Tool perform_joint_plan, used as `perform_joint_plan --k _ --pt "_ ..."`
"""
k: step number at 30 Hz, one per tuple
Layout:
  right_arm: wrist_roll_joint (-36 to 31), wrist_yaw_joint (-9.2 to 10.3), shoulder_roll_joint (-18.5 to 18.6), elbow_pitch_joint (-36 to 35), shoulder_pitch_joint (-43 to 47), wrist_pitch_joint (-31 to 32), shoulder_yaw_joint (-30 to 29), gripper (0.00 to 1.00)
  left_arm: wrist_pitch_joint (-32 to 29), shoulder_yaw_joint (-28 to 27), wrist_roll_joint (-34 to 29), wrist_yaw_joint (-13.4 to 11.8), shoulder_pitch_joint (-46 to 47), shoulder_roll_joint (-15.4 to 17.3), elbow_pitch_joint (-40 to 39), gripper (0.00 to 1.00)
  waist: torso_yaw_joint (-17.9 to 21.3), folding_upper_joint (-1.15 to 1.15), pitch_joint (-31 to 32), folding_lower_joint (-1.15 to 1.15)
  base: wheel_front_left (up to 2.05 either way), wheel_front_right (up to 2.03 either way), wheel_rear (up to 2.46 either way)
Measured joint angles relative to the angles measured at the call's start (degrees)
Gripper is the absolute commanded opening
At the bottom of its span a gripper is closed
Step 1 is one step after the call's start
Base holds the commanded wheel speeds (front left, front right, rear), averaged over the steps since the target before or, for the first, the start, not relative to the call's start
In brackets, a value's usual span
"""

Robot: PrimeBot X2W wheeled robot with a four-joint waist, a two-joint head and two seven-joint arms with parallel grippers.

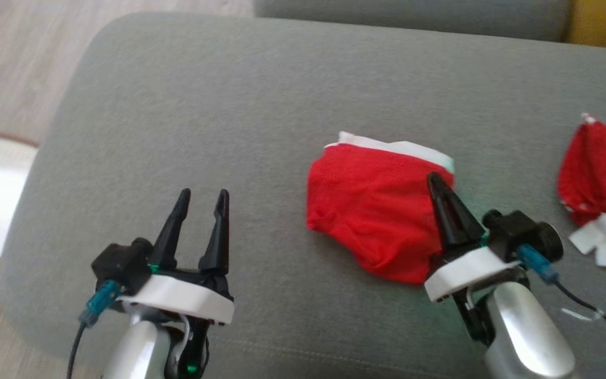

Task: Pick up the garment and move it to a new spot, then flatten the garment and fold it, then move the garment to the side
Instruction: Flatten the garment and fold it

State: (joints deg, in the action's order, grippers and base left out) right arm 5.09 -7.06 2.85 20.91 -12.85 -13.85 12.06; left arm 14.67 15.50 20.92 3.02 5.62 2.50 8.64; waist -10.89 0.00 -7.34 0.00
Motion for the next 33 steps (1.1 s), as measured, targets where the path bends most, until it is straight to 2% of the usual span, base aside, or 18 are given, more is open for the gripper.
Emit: perform_joint_plan --k 12,19,24,33 --pt "-4.0 0.0 0.3 21.5 -11.7 0.1 -1.9 0.0 0.0 1.6 1.5 -0.1 1.5 0.0 0.7 1.0 -9.4 0.0 -4.4 0.0 0.0 0.0 0.0" --pt "-3.8 0.0 0.3 29.1 -15.1 -0.3 0.0 0.0 0.0 2.1 1.4 -0.6 2.1 -0.1 0.7 1.0 -10.5 0.0 -5.5 0.0 0.0 0.0 0.0" --pt "-0.5 -0.01 0.4 28.5 -15.5 -0.4 1.2 0.0 0.0 1.6 1.4 -0.8 2.1 0.0 0.6 1.0 -8.3 0.0 -4.9 0.0 0.0 0.0 0.0" --pt "2.5 -0.01 0.4 15.1 -12.7 -0.5 1.8 0.0 0.0 -0.9 0.8 -0.7 2.0 -0.1 -0.6 1.0 -1.6 0.0 -2.3 0.0 0.0 0.0 0.0"
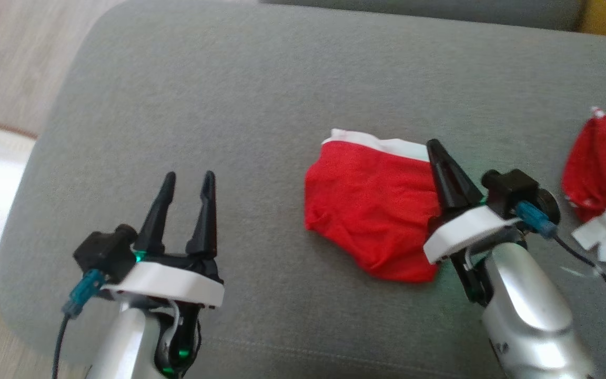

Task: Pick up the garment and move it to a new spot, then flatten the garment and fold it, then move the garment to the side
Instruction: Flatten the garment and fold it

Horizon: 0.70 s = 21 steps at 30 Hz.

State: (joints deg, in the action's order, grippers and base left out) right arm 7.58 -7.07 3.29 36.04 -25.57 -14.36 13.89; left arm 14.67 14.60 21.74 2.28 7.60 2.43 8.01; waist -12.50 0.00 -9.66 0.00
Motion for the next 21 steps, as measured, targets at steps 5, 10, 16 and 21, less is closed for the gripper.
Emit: perform_joint_plan --k 5,10,16,21 --pt "-1.8 0.0 0.0 -8.8 6.0 0.0 -2.5 0.0 0.0 -0.8 0.0 -0.1 -0.5 0.0 -0.9 1.0 3.9 0.0 1.9 0.0 0.0 0.0 0.0" --pt "-3.2 0.0 -0.1 -13.4 12.7 0.0 -6.1 0.0 0.0 -1.1 0.0 -0.3 -1.8 0.0 -1.4 1.0 7.3 0.0 4.0 0.0 0.0 0.0 0.0" --pt "-3.6 0.0 -0.2 -16.1 15.1 0.0 -8.6 0.1 0.0 -1.6 0.0 -0.3 -3.0 0.0 -1.2 1.0 9.0 0.0 5.5 0.0 0.0 0.0 0.0" --pt "-3.5 0.0 -0.3 -18.4 18.3 0.0 -9.7 1.0 0.0 -2.1 -0.6 0.1 -3.3 0.0 -0.5 1.0 10.0 0.0 6.1 0.0 0.0 0.0 0.0"
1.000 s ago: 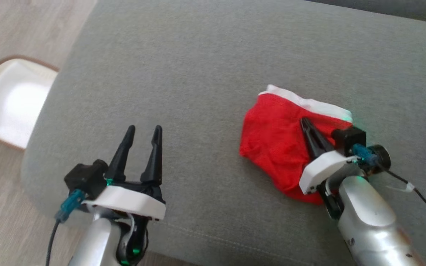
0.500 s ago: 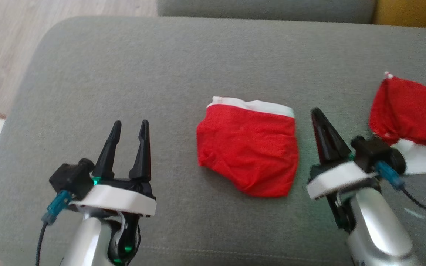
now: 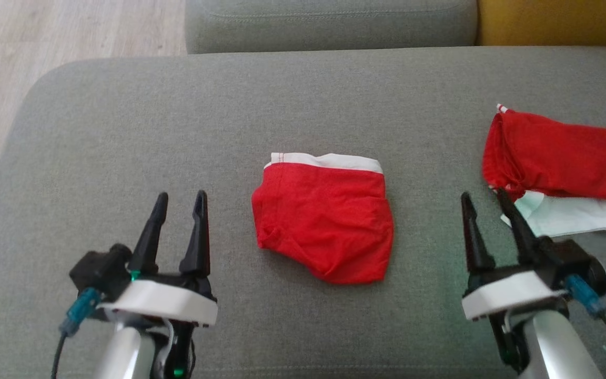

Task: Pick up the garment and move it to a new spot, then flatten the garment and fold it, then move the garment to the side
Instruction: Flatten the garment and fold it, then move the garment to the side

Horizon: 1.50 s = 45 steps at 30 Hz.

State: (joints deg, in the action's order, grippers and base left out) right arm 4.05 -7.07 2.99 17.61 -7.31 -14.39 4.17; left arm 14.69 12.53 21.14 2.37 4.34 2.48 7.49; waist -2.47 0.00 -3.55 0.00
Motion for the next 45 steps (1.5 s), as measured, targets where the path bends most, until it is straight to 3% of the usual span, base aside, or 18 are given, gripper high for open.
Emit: perform_joint_plan --k 18,23,34,45 --pt "2.6 0.0 -0.2 1.1 3.2 0.1 -0.1 1.0 0.0 0.4 -0.4 0.3 -1.9 0.0 1.2 1.0 -1.5 0.0 0.1 0.0 0.0 0.0 0.0" --pt "7.7 0.0 -0.2 6.5 2.4 2.4 1.9 1.0 0.0 1.6 -0.4 0.5 -1.8 0.0 1.2 1.0 -3.4 0.0 -1.2 0.0 0.0 0.0 0.0" --pt "20.9 0.0 -0.1 20.1 -8.6 6.9 8.8 1.0 0.0 2.5 -0.2 0.6 0.7 0.0 2.0 1.0 -8.7 0.0 -5.1 0.0 0.0 0.0 0.0" --pt "22.2 0.01 0.4 29.8 -16.0 5.3 12.4 1.0 0.0 2.6 -0.2 0.6 1.2 0.0 1.7 1.0 -11.4 0.0 -6.8 0.0 0.0 0.0 0.0"
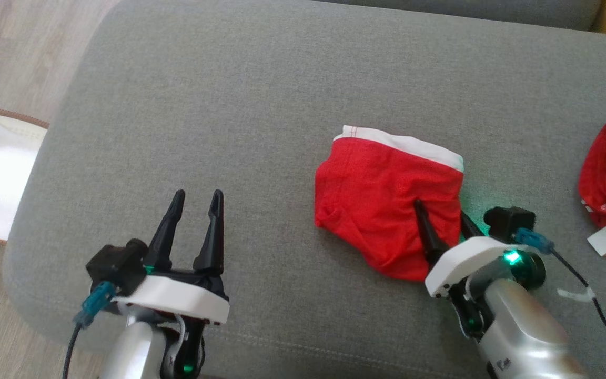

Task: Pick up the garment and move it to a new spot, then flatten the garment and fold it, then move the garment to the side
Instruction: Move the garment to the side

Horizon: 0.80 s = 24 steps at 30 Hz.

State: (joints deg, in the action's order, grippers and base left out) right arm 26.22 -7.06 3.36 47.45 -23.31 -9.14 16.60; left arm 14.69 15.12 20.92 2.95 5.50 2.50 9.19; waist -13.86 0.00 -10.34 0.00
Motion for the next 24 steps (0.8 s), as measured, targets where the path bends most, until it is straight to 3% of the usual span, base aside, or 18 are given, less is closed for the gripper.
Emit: perform_joint_plan --k 1,2,6,13,18,24 --pt "-0.1 -0.01 0.1 0.7 -0.5 -0.4 0.6 0.74 0.0 -0.1 0.0 0.0 0.0 0.0 -0.1 1.0 0.1 0.0 -0.1 0.0 0.0 0.0 0.0" --pt "-0.4 -0.01 0.2 1.3 -1.1 -0.5 1.4 0.0 0.0 -0.1 0.0 0.0 0.0 0.0 -0.1 1.0 0.2 0.0 -0.1 0.0 0.0 0.0 0.0" --pt "-4.1 -0.01 0.1 3.8 -3.0 -2.0 3.7 0.0 0.0 -0.5 0.0 -0.2 0.0 0.0 -0.3 1.0 1.4 0.0 -0.2 0.0 0.0 0.0 0.0" --pt "-23.7 -0.05 0.9 5.1 -6.2 -4.1 1.0 0.0 0.0 -1.0 0.0 -0.3 0.8 0.0 -1.0 1.0 4.7 0.0 0.1 0.0 0.0 0.0 0.0" --pt "-32.1 -0.05 5.6 0.5 -6.9 -4.0 0.1 0.0 0.0 -1.2 0.0 -0.3 0.8 0.0 -1.5 1.0 7.7 0.0 0.4 0.0 0.0 0.0 0.0" --pt "-32.9 -0.07 14.2 -5.2 -8.9 -0.2 6.0 0.0 0.0 -1.4 -0.1 -0.4 0.8 0.0 -1.8 1.0 11.5 0.0 0.0 0.0 0.0 0.0 0.0"
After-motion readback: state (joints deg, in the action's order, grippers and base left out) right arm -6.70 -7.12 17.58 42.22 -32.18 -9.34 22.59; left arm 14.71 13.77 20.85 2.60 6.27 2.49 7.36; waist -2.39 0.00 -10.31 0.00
